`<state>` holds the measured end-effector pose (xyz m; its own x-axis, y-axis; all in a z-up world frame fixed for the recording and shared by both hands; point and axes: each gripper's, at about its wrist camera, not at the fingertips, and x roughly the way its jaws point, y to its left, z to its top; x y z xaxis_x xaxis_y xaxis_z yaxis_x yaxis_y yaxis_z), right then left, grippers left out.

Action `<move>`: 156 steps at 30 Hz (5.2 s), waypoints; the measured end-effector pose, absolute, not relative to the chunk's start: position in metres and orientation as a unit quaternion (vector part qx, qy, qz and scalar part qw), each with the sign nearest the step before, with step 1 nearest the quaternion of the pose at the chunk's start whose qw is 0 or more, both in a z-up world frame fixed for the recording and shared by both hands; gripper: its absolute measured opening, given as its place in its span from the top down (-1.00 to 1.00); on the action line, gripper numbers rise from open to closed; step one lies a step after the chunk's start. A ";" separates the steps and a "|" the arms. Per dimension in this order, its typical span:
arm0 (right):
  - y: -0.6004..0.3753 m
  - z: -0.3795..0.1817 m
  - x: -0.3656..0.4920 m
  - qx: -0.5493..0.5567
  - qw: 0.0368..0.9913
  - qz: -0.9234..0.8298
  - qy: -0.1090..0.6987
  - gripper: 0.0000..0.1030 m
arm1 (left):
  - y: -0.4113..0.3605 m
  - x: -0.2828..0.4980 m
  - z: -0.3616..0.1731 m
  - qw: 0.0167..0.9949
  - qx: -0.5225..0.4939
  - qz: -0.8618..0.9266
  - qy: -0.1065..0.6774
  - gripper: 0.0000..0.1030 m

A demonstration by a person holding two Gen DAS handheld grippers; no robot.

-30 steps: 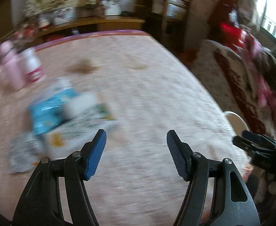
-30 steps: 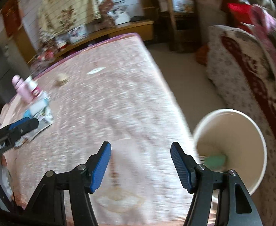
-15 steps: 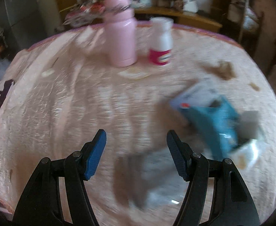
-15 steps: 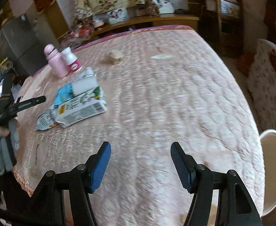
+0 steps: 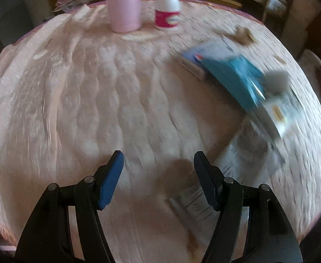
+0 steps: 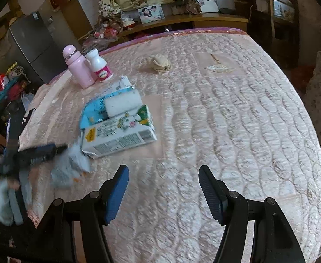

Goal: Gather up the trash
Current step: 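Grasp the white printed snack packet with left tool while right tool grasps white block, then carry packet and white block over the white bucket and open both tools, then move both tools back over the remaining trash on the mattress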

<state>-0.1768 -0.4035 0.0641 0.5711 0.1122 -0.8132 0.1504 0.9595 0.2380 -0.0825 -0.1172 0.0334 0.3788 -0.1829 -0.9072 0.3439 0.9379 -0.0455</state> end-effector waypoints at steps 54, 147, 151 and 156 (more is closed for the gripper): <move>-0.359 0.077 -0.071 0.060 0.893 0.077 0.440 0.23 | -0.171 -0.141 0.079 0.819 -0.002 -0.269 0.507 0.07; -0.655 0.069 -0.407 0.175 0.847 -0.280 0.417 -0.50 | -0.506 -0.239 0.111 0.761 0.098 -0.479 0.426 -0.41; -0.641 0.073 -0.390 0.178 0.853 -0.258 0.417 -0.50 | -0.470 -0.215 0.108 0.775 0.091 -0.451 0.433 -0.41; -0.609 0.078 -0.355 0.169 0.866 -0.216 0.418 -0.50 | -0.407 -0.176 0.106 0.804 0.083 -0.396 0.436 -0.41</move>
<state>-0.3553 -0.6092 0.0777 0.5577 -0.2328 -0.7967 0.5150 0.8498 0.1122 -0.1761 -0.4071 0.1062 0.3070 -0.5638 -0.7667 0.7085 0.6733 -0.2114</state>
